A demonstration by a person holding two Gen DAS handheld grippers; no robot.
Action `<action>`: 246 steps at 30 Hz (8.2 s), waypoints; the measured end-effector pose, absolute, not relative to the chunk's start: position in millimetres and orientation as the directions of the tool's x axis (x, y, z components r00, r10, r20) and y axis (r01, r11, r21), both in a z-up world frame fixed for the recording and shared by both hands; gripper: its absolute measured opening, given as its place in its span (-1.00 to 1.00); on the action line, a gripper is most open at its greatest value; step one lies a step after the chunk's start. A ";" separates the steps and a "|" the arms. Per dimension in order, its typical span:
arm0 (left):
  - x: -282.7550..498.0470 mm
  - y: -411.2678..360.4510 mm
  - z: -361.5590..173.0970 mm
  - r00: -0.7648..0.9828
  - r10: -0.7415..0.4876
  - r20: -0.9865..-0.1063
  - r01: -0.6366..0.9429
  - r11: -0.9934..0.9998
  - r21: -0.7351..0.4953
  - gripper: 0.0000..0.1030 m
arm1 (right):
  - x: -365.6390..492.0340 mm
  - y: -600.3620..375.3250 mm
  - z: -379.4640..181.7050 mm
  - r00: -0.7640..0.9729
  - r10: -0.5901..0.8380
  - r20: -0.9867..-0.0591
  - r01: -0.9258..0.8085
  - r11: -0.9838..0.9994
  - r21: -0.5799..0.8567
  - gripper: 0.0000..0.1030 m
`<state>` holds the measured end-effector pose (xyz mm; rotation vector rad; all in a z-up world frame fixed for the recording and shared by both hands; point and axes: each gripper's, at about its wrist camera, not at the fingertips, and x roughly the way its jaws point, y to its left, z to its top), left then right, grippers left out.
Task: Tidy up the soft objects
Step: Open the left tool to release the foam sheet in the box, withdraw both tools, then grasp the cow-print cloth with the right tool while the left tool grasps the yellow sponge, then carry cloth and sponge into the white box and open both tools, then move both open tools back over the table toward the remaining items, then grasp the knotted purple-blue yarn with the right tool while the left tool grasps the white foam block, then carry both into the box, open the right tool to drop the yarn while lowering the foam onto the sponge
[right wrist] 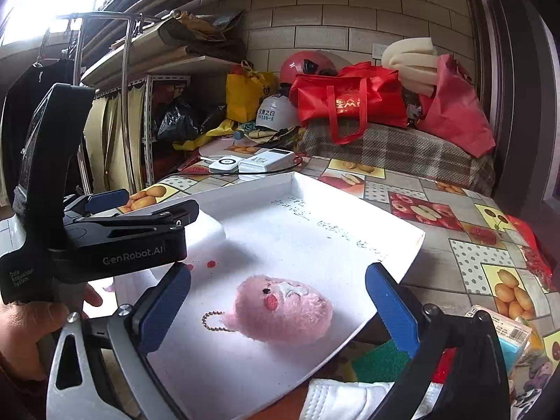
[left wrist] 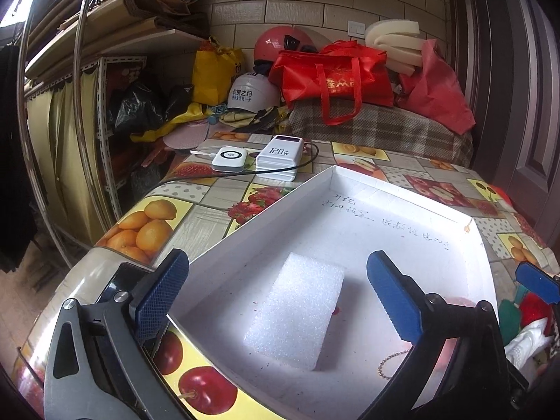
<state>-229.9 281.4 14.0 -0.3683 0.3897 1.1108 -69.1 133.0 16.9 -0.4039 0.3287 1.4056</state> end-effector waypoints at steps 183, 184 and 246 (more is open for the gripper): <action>-214.0 220.4 23.1 0.486 0.823 -0.293 -0.869 0.490 -0.065 1.00 | -87.7 112.5 14.7 0.247 0.854 -0.458 -0.969 0.208 -0.135 0.99; -212.2 215.8 23.0 0.503 0.811 -0.298 -0.858 0.509 -0.064 1.00 | -87.9 107.3 15.3 0.246 0.858 -0.451 -0.969 0.204 -0.141 0.99; -95.8 52.6 28.4 0.847 0.351 -0.400 -0.358 0.932 0.059 0.74 | 133.4 -53.5 30.0 0.486 0.722 -0.493 -0.841 0.540 -0.039 -0.48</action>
